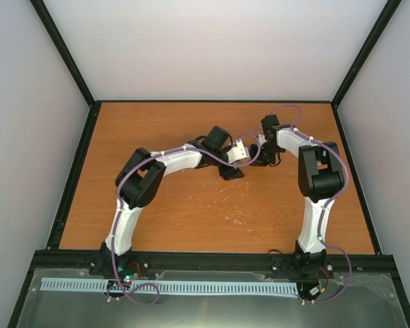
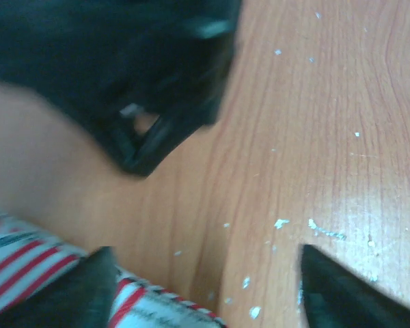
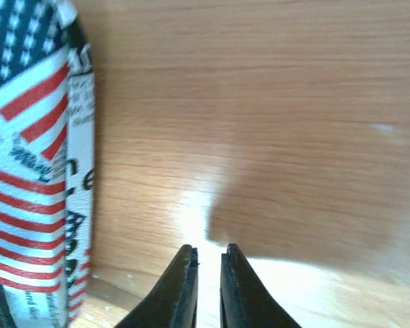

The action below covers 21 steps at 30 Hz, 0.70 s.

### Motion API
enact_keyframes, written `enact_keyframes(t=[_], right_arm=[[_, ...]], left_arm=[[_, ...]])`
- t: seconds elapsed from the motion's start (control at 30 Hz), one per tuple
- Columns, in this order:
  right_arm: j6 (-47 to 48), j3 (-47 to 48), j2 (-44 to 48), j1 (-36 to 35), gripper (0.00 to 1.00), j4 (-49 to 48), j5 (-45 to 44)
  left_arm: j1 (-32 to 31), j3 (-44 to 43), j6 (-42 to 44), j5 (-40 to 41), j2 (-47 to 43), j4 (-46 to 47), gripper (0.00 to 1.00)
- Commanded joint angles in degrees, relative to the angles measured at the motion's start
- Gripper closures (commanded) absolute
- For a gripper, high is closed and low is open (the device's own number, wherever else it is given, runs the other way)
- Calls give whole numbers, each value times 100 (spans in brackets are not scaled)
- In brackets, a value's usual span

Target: Organize the sunglasses

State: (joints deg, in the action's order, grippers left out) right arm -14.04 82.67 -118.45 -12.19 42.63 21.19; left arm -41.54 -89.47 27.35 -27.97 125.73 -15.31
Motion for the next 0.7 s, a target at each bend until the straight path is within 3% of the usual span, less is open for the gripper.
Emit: enact_keyframes(t=[0.0, 0.1, 0.3, 0.47, 0.67], right_arm=[[-29, -136, 567, 187, 83, 165, -624], [-160, -270, 886, 261, 73, 126, -773], [-414, -858, 1615, 497, 64, -29, -981], [-551, -1435, 2285, 603, 57, -12, -1273], [-825, -1912, 2823, 712, 56, 95, -1532]], left_arm=[[294, 6, -20, 7, -702, 84, 1], [353, -109, -90, -15, -971, -43, 0], [747, -352, -839, -185, -1722, -654, 1], [1761, 202, -1093, -53, -2375, -1767, 0], [3082, 1301, -600, 1283, -3131, -2850, 0]])
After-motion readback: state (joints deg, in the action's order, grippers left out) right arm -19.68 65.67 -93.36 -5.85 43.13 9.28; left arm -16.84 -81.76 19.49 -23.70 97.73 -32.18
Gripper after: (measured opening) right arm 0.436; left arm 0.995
